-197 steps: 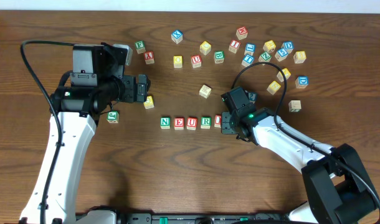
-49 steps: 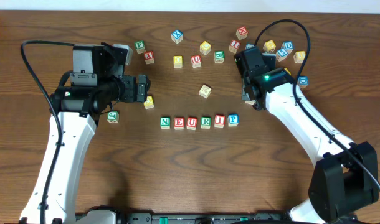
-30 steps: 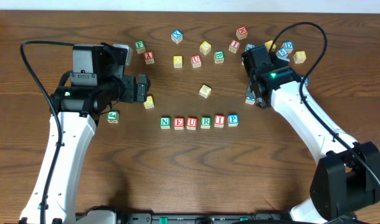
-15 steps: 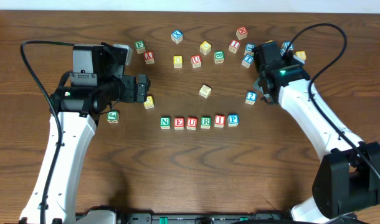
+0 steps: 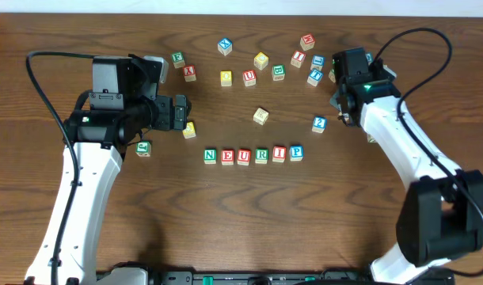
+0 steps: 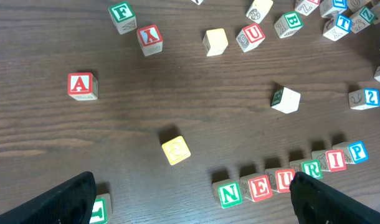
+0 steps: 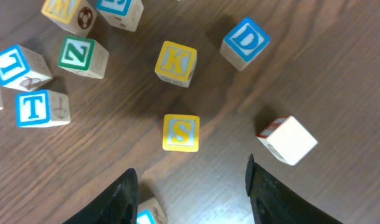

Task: Spell out NEURIPS
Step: 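Lower the open right gripper around the yellow S block and close it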

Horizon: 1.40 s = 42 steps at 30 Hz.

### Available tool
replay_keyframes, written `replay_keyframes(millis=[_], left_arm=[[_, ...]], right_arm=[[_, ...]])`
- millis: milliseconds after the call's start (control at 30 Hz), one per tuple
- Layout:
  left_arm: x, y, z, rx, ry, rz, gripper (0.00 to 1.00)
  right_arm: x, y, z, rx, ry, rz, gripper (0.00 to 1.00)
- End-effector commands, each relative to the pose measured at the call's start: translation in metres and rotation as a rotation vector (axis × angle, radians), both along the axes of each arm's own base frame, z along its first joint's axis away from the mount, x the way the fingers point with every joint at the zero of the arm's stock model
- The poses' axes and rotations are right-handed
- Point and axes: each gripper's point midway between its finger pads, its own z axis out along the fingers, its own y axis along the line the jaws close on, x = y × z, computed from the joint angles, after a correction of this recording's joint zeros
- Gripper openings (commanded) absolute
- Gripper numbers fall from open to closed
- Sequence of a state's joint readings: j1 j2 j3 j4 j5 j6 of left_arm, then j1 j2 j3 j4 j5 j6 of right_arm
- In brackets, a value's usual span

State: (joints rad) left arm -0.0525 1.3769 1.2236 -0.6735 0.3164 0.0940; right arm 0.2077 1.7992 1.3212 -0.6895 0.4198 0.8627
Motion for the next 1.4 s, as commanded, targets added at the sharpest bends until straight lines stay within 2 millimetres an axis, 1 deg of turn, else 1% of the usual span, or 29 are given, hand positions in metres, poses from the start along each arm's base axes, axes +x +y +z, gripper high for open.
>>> replay_keyframes(millis=[0, 100, 433, 700, 933, 1133, 1367], left_arm=[[0.003, -0.001, 0.013, -0.007, -0.034, -0.009, 0.98], [0.003, -0.001, 0.013, -0.007, -0.034, -0.009, 0.98], [0.003, -0.001, 0.013, -0.007, -0.034, -0.009, 0.98], [0.003, -0.001, 0.013, -0.007, -0.034, -0.009, 0.98], [0.003, -0.001, 0.013, -0.007, -0.034, -0.009, 0.98], [0.003, -0.001, 0.013, -0.007, -0.034, -0.009, 0.98], [0.003, -0.001, 0.013, -0.007, -0.034, -0.009, 0.98]], right_arm=[[0.008, -0.003, -0.013, -0.018, 0.014, -0.007, 0.5], [0.012, 0.0, -0.023, -0.009, 0.02, -0.003, 0.5], [0.023, 0.002, -0.037, -0.006, 0.008, -0.005, 0.5], [0.026, -0.001, -0.053, -0.007, 0.02, -0.015, 0.5], [0.028, -0.006, -0.053, -0.009, 0.015, -0.031, 0.5], [0.028, -0.015, -0.053, -0.007, 0.007, -0.067, 0.49], [0.027, -0.012, -0.057, 0.024, 0.033, -0.025, 0.5]])
